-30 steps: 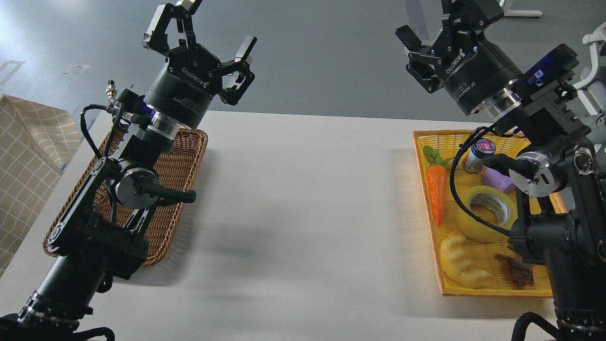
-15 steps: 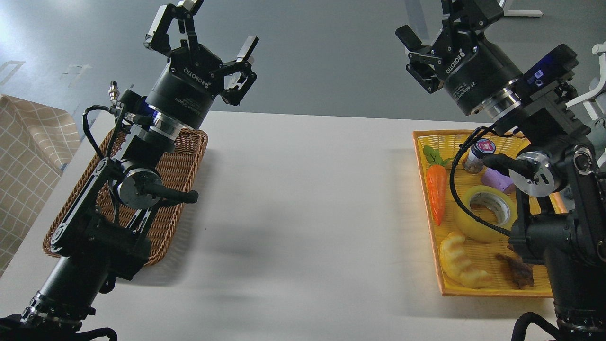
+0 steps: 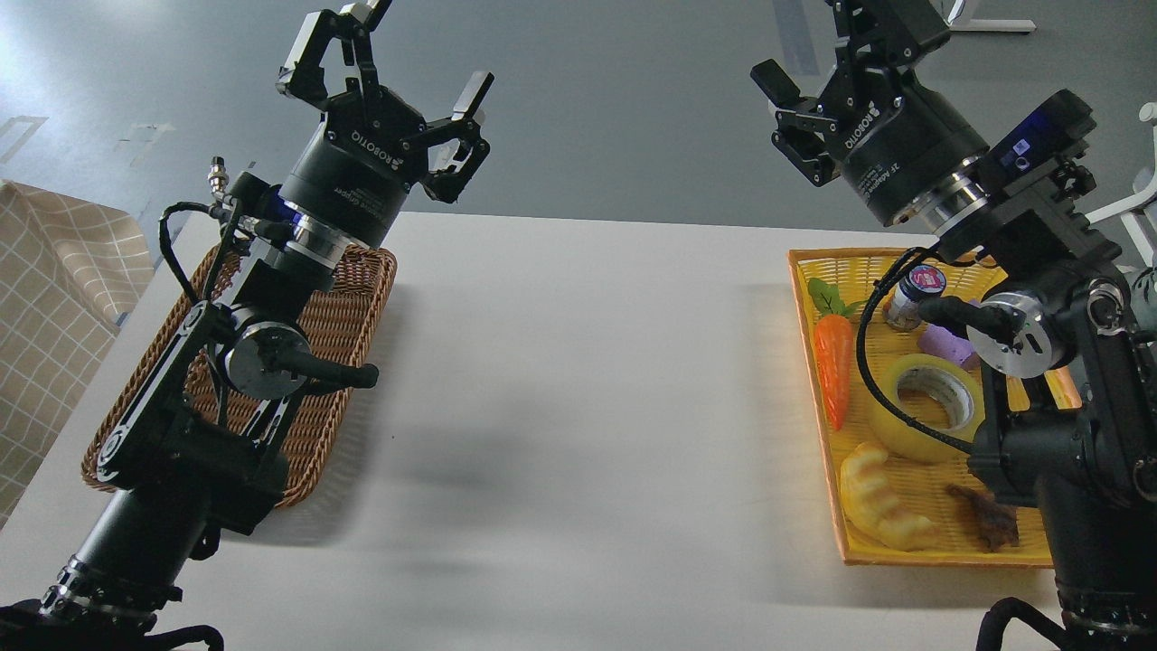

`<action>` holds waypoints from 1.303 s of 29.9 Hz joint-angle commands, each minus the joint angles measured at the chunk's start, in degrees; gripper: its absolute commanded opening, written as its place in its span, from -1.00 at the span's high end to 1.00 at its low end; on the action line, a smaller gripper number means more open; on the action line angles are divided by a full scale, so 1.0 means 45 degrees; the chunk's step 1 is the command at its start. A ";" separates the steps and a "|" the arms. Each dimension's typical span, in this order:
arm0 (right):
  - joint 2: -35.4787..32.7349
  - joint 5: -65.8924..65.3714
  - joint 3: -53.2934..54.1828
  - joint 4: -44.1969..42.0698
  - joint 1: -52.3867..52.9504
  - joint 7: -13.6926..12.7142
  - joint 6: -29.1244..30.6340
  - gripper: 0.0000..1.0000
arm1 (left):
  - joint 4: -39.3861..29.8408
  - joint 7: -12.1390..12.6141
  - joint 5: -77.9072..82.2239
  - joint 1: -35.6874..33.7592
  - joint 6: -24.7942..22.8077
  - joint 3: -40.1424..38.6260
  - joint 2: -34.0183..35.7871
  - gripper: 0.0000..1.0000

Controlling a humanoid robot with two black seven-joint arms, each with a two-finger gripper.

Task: Place and transfer tape with both arms

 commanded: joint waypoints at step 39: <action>-0.0430 -0.0562 0.0252 0.0389 0.0310 -0.0252 -0.0116 -0.95 | 0.0001 0.0079 0.0198 0.0195 -0.0015 -0.0018 0.0312 -0.97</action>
